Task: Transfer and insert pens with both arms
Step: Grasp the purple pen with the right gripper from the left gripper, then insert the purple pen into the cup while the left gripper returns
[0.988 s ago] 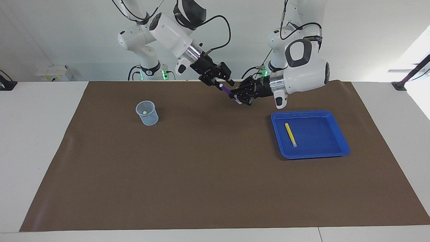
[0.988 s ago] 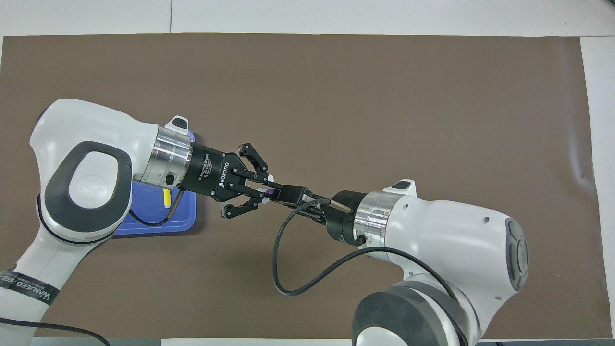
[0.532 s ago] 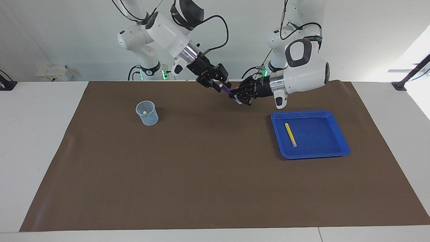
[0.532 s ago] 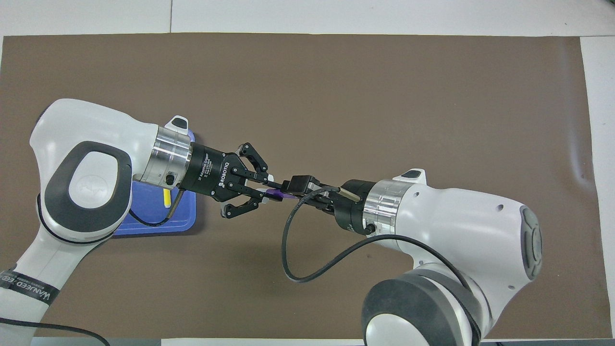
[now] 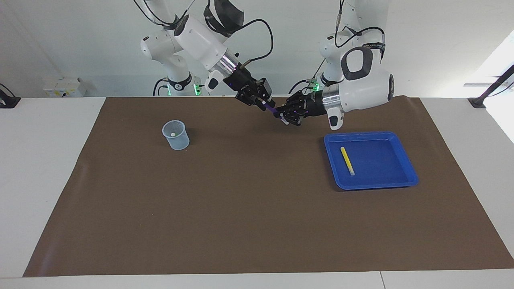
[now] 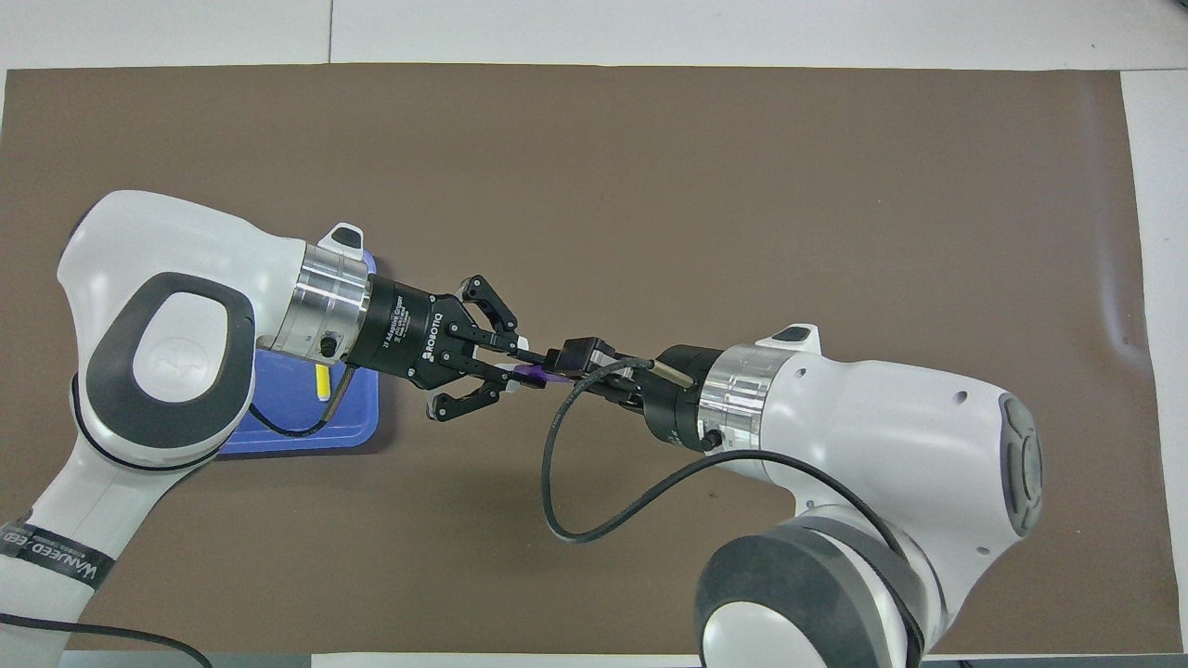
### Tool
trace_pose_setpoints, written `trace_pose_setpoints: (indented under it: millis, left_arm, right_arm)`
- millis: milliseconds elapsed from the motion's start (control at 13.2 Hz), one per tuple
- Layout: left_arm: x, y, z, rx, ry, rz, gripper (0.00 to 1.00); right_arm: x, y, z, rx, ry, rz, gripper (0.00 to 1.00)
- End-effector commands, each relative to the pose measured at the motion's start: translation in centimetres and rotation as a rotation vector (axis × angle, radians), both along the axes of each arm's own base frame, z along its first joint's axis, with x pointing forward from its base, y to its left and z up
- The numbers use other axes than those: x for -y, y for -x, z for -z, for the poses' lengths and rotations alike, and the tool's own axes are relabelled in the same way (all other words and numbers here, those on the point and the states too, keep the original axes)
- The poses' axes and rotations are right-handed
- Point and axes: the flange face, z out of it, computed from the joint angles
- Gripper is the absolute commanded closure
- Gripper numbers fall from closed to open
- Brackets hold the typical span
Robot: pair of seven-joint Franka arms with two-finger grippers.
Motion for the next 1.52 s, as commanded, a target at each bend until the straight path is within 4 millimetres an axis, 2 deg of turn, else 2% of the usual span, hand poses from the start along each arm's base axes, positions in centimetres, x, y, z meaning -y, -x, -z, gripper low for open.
trace_pose_setpoints:
  millis: [0,304,380,456,532,684,836,988,1065,1141,1293,1445]
  left_arm:
    - [-0.1,0.7,-0.3,0.003,-0.008,-0.033,1.00]
    - [0.0,0.6,-0.4,0.007,-0.011,-0.041,1.00]
    - [-0.2,0.3,-0.7,0.022,-0.008,-0.051,0.55]
    - [-0.5,-0.4,-1.1,0.034,-0.014,-0.091,0.02]
    - [-0.8,-0.5,-1.3,0.032,-0.020,-0.108,0.00]
    - [-1.2,-0.5,-1.7,0.049,-0.031,-0.112,0.00]
    - [-1.5,-0.7,-1.8,0.069,-0.062,-0.095,0.00]
    - [-2.2,-1.4,-2.6,0.219,-0.241,-0.013,0.00]
    - [-2.7,-1.8,-2.5,0.299,-0.349,0.035,0.00]
    - [-3.4,-2.2,-2.1,0.352,-0.424,0.069,0.00]
    - [-4.8,-2.2,-1.4,0.425,-0.450,0.176,0.00]
    - [-8.3,-3.1,-0.9,0.496,-0.428,0.270,0.00]
  right_arm:
    - [0.0,-0.3,-0.1,0.010,0.014,-0.021,1.00]
    - [0.1,-0.3,0.0,0.005,0.016,-0.023,1.00]
    - [0.1,-0.3,0.0,0.004,0.016,-0.022,1.00]
    - [0.2,-0.2,0.0,-0.006,0.017,-0.030,1.00]
    - [0.6,-0.3,0.2,-0.020,0.021,-0.046,1.00]
    - [2.8,-1.0,0.5,-0.030,0.048,-0.110,1.00]
    - [7.7,-2.6,-0.6,-0.023,0.130,-0.204,1.00]
    - [13.4,-4.3,-2.2,-0.022,0.247,-0.330,1.00]
    - [16.2,-4.7,-2.3,-0.013,0.317,-0.392,1.00]
    - [18.8,-5.1,-2.0,0.009,0.368,-0.447,1.00]
    - [22.4,-5.1,-1.0,0.044,0.499,-0.577,1.00]
    - [25.3,-4.3,0.7,0.019,0.659,-0.709,1.00]
